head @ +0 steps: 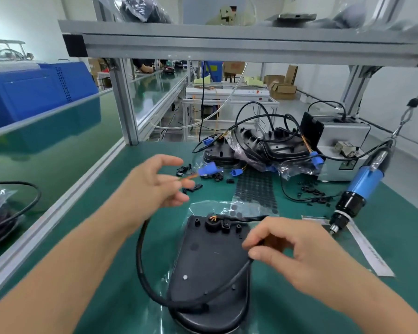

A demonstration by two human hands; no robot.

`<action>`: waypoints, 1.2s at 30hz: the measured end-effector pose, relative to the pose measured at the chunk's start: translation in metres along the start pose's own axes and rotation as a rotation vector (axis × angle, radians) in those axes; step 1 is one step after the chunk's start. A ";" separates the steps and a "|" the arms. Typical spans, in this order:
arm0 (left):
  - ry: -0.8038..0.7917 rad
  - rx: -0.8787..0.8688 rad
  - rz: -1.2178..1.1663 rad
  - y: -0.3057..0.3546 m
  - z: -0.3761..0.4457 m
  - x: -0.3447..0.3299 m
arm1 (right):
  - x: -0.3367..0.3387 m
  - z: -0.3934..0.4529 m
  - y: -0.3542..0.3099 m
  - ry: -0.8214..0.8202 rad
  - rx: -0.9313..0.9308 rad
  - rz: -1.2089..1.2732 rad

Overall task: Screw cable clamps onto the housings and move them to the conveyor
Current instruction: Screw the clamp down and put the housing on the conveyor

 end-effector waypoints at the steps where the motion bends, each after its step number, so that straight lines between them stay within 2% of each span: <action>1: -0.022 0.006 0.084 -0.006 -0.003 -0.011 | -0.005 -0.002 0.006 -0.005 -0.037 0.022; 5: 0.044 -0.038 0.536 -0.020 -0.009 -0.030 | -0.018 -0.010 0.018 -0.006 -0.122 -0.004; 7: 0.067 -0.036 0.673 -0.020 -0.015 -0.031 | -0.024 -0.015 0.021 -0.011 -0.159 -0.049; 9: 0.020 0.015 0.733 -0.023 -0.022 -0.028 | -0.029 -0.019 0.024 -0.010 -0.236 -0.013; 13: -0.240 0.173 0.804 -0.033 -0.043 -0.025 | -0.039 -0.022 0.026 0.012 -0.402 0.075; 15: -0.248 0.269 0.719 -0.040 -0.055 -0.022 | -0.041 -0.020 0.018 0.067 -0.420 0.010; 17: -0.137 0.328 0.532 -0.046 -0.066 -0.019 | -0.045 -0.017 0.008 0.133 -0.417 0.023; 19: 0.062 0.320 0.239 -0.050 -0.077 -0.008 | -0.054 -0.010 -0.004 0.163 -0.402 0.032; 21: 0.196 0.275 -0.048 -0.051 -0.087 0.008 | -0.068 0.002 -0.018 0.121 -0.353 -0.021; 23: 0.249 0.201 -0.232 -0.046 -0.096 0.028 | -0.086 0.018 -0.035 0.070 -0.295 -0.057; 27: 0.383 0.103 -0.138 -0.039 -0.104 0.076 | -0.119 0.054 -0.070 0.054 -0.199 -0.002; 31: 0.584 0.060 -0.149 -0.041 -0.097 0.128 | -0.145 0.097 -0.097 0.207 -0.059 0.135; 33: 0.671 -0.001 -0.179 -0.038 -0.086 0.151 | -0.155 0.120 -0.102 0.259 -0.040 0.235; 36: 0.809 -0.053 -0.157 -0.027 -0.062 0.180 | -0.175 0.152 -0.104 0.230 -0.073 0.394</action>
Point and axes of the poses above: each hand's wrist, its own z-axis towards the middle knuckle, its own x-axis out of the back of the hand, y = z × x, the point moved 5 cm from there along z, towards the middle knuckle, and after that the axes turned 6 degrees about -z, right-handed, at the moved point
